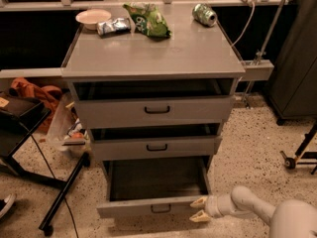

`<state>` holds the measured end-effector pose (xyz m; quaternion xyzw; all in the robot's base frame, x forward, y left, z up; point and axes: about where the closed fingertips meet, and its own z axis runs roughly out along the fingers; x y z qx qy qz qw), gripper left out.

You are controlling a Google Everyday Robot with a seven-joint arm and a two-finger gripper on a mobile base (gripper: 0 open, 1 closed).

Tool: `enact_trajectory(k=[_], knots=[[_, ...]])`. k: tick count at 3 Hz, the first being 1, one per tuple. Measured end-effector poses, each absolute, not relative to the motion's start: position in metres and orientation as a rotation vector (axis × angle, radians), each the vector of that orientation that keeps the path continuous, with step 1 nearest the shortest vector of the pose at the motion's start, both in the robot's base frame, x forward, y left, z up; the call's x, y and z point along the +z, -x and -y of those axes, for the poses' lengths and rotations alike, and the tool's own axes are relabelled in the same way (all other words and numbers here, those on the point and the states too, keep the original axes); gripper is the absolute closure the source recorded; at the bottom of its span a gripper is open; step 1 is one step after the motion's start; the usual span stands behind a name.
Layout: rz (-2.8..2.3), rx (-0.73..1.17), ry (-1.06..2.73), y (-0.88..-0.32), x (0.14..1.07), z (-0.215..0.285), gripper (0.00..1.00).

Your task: Close bottom drawer

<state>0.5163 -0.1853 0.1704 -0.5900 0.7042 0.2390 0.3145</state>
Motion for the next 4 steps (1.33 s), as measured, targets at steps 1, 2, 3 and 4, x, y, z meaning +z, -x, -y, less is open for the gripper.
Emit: enact_trajectory(k=[1, 2, 3, 4], knots=[[-1.824, 0.55, 1.538, -0.566, 0.164, 0.154, 0.0], [-1.824, 0.55, 1.538, -0.566, 0.164, 0.154, 0.0], [-1.822, 0.553, 1.533, -0.577, 0.157, 0.164, 0.0], [-1.843, 0.555, 1.485, -0.596, 0.142, 0.189, 0.0]])
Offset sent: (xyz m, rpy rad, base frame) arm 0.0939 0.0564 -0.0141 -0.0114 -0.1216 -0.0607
